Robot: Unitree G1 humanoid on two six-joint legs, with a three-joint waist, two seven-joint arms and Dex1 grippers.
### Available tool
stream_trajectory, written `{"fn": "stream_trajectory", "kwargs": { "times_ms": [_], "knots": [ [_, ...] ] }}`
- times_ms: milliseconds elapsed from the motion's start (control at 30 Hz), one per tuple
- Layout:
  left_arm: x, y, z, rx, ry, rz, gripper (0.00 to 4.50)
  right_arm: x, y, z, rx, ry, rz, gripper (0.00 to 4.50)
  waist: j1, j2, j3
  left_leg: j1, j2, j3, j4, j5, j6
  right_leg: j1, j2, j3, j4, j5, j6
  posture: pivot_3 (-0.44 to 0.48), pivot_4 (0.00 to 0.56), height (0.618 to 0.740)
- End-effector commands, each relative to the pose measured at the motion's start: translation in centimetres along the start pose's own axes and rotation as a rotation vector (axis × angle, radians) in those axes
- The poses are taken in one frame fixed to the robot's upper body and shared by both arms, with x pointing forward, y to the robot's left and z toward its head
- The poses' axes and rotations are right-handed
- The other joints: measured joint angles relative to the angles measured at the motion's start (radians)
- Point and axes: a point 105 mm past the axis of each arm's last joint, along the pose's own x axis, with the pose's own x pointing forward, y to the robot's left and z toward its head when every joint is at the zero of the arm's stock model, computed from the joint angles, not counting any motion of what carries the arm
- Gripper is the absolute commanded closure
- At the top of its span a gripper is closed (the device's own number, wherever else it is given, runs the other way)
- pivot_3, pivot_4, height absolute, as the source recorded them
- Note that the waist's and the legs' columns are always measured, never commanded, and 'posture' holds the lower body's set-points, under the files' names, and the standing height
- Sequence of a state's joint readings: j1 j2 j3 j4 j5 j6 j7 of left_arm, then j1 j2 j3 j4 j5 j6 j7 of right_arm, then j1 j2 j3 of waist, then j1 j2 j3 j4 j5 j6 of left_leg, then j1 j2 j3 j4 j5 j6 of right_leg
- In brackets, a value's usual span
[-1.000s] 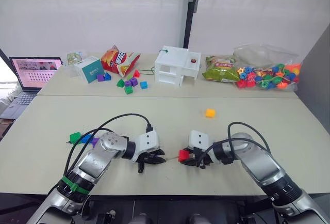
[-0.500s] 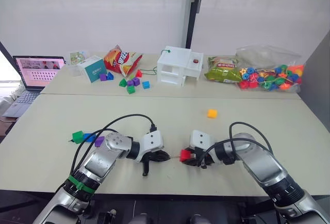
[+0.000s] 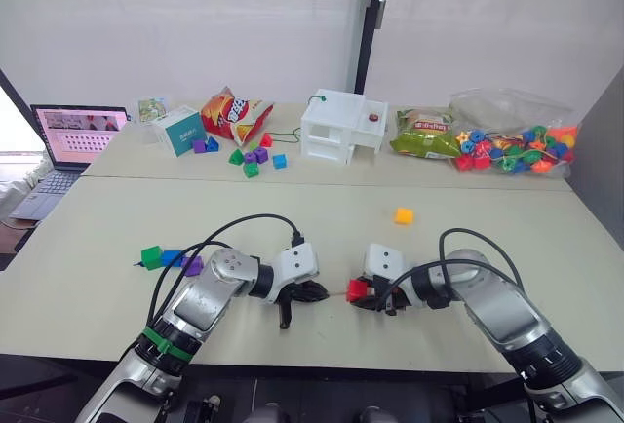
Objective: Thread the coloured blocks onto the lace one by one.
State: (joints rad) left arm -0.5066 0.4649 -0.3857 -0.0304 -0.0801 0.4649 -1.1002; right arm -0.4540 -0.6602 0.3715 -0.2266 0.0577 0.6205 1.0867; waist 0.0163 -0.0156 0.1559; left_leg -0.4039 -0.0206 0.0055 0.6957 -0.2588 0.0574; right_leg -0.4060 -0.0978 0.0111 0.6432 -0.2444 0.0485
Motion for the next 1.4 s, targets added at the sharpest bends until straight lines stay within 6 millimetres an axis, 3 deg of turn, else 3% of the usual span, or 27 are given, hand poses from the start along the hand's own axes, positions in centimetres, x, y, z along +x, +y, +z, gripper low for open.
{"fn": "stream_trajectory", "kwargs": {
  "times_ms": [33,267,400,467,900,1100,1133,1367,1400],
  "knots": [
    [-0.7,-0.2,4.4,0.143,-0.106,-0.028,4.50,1.4,2.3,-0.4,0.008,0.012,0.118,3.32,-0.001,0.000,0.000,0.000,0.000,0.000,0.000,0.000,0.000,0.000,0.000,0.000,0.000,0.000,0.000,0.000,0.150,0.740],
    [-1.8,-0.3,5.8,0.141,-0.139,-0.046,4.50,1.5,2.0,-0.5,0.014,0.012,0.108,3.32,-0.007,0.000,0.000,-0.001,0.001,0.000,-0.001,0.000,0.000,-0.001,0.001,0.000,-0.001,0.000,0.000,0.000,0.150,0.740],
    [-1.7,-0.5,5.7,0.130,-0.132,-0.048,4.50,1.6,1.9,-0.3,0.014,0.003,0.098,3.32,-0.007,0.000,0.000,-0.001,0.001,0.000,-0.001,0.000,0.000,-0.001,0.001,0.000,-0.002,0.000,0.000,0.000,0.150,0.740],
    [-1.3,-0.5,5.0,0.126,-0.119,-0.043,4.50,1.6,2.0,-0.1,0.012,-0.004,0.103,3.32,-0.007,0.000,0.000,-0.001,0.001,0.000,-0.001,0.000,0.000,-0.001,0.001,0.000,-0.002,0.000,0.000,0.000,0.150,0.740],
    [1.5,-1.3,6.3,0.102,-0.193,-0.069,4.50,1.7,2.8,0.6,0.004,-0.021,0.131,3.32,-0.003,0.000,0.000,-0.002,0.000,0.000,-0.001,0.000,0.000,-0.002,0.001,0.000,-0.002,0.000,0.000,0.000,0.150,0.740],
    [0.2,-0.5,5.8,0.059,-0.193,-0.039,4.50,1.8,2.8,0.3,0.018,-0.011,0.119,3.32,-0.004,0.000,0.000,-0.002,0.000,0.000,-0.001,0.000,0.000,-0.002,0.001,0.000,-0.002,0.000,0.000,0.000,0.150,0.740],
    [-0.4,-0.5,5.8,0.055,-0.192,-0.041,3.81,1.8,2.6,0.1,0.021,-0.006,0.113,3.32,-0.004,0.000,0.000,-0.002,0.000,0.000,-0.001,0.000,0.000,-0.002,0.001,0.000,-0.002,0.000,0.000,0.000,0.150,0.740],
    [-2.4,-0.3,3.8,0.063,-0.123,-0.034,1.55,1.7,2.3,-0.2,0.037,0.001,0.094,3.32,-0.013,0.000,0.000,0.000,0.001,0.000,-0.003,0.000,0.000,-0.002,0.001,0.001,-0.002,0.000,-0.001,0.000,0.150,0.740],
    [-2.7,-0.4,3.2,0.052,-0.113,-0.042,1.55,1.7,2.4,-0.2,0.038,0.001,0.093,3.32,-0.013,0.000,0.000,0.000,0.001,-0.001,-0.003,0.000,0.000,-0.002,0.002,0.001,-0.002,0.000,-0.001,0.000,0.150,0.740]
  ]
}}
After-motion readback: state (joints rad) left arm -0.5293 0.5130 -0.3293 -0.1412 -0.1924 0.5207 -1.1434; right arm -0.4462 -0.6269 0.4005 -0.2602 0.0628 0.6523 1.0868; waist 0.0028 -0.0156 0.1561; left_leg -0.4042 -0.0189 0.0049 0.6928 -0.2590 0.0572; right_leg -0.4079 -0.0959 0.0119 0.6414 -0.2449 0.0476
